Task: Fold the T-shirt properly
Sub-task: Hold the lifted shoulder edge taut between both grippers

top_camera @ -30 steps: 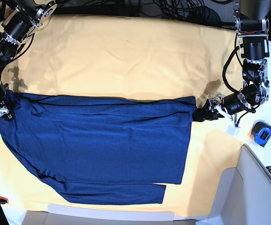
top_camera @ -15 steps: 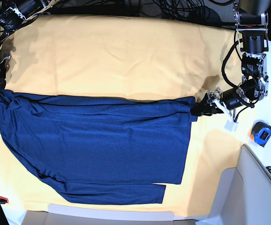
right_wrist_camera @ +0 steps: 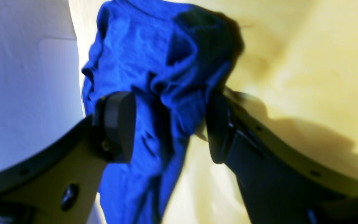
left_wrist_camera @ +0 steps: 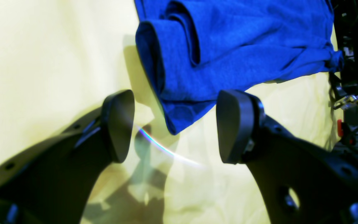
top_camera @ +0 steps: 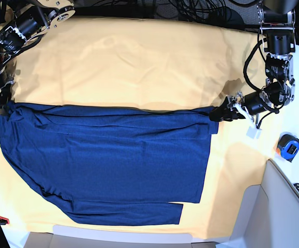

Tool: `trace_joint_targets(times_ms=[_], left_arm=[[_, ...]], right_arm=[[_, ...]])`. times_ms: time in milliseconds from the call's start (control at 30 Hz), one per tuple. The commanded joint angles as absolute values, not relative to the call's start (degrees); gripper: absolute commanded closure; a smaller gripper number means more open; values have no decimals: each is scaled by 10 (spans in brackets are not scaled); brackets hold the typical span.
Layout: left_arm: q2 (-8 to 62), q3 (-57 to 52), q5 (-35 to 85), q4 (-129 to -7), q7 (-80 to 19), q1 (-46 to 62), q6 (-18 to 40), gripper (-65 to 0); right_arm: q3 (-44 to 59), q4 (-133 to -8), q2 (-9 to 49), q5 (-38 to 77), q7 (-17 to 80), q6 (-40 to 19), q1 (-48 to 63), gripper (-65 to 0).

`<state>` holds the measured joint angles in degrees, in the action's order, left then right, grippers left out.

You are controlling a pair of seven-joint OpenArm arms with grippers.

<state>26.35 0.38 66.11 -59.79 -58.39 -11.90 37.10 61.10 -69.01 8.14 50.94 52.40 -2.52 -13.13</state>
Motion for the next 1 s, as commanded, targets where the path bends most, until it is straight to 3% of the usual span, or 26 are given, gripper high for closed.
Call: trace_joint_targets(times_ms=[0,367,433,567,600,867,967], left_arm=[[272,2,672,-607,-575,-131,375,-402],[273,2,672,-607,-575,-131,375,-402],[274,1,672,-607,-575,-131,375,-402],[274,-1,672,-607,-605,-136,375,-402],[274,-1,672,-607,-611,-137,375,-402],[275,0,669,-606,-623,-156,371,-402],[275,0,669,-606,-633,-157,327,-402]], right_arm=[[610,-679,83,518,527,-24,-144,-349],[556,-640,86,518,454,-22,-147,-326],[549,-640,85,518,454,-22,-147,-264],[534,-628,86,518,455,-22,-148,-23],[527,-623,87,518,456,-22,-148,0],[515,-618,87,518,457,-22,-148,0],[515,-618,87,518,458,-22,-148,0]])
